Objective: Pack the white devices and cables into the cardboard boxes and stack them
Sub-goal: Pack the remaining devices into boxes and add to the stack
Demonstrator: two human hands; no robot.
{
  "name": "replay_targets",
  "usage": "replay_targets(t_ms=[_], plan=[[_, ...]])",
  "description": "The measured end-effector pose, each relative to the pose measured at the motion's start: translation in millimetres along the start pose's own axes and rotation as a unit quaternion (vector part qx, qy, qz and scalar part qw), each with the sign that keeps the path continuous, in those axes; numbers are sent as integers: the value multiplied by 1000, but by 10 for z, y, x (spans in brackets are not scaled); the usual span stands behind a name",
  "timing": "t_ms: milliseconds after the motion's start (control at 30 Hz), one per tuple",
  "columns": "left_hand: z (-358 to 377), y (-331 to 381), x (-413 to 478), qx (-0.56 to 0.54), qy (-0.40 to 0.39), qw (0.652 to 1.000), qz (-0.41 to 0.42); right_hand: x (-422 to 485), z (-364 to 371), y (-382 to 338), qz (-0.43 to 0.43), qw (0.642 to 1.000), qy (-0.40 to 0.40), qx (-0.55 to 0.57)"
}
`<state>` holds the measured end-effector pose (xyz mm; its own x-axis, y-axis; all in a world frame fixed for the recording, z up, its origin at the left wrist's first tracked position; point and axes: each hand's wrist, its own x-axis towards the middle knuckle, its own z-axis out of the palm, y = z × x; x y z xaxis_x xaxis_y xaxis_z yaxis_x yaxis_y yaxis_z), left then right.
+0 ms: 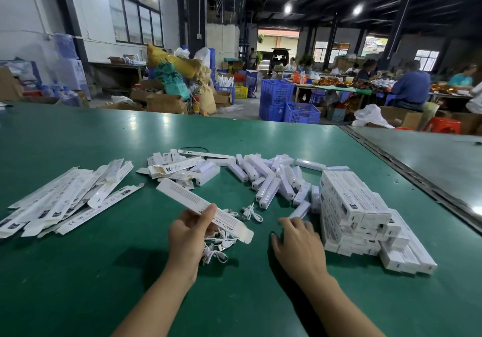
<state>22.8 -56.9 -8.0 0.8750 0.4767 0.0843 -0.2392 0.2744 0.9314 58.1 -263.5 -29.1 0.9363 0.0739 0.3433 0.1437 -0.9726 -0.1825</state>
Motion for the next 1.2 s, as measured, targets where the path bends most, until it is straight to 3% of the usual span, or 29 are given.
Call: replay_targets(t_ms=[133,267,1000,1067,1100,1200], plan=[[22,5,5,5,18,1000,15,-27,-38,-76,-6,999,24,44],[10,19,11,7,32,999,27,-11,-44,-48,18,999,-22,19],[-38,36,50,-13,67,997,36,-70,-156,-82,89,996,-3,21],[-47,28,59,-20,76,996,39,-73,-175,-52,106,988,15,112],[-53,25,65,-24,81,996,38,-85,-184,-28,104,972,19,208],[-63,37,88,-51,95,994,30,-135,-258,-13,70,862,8,503]])
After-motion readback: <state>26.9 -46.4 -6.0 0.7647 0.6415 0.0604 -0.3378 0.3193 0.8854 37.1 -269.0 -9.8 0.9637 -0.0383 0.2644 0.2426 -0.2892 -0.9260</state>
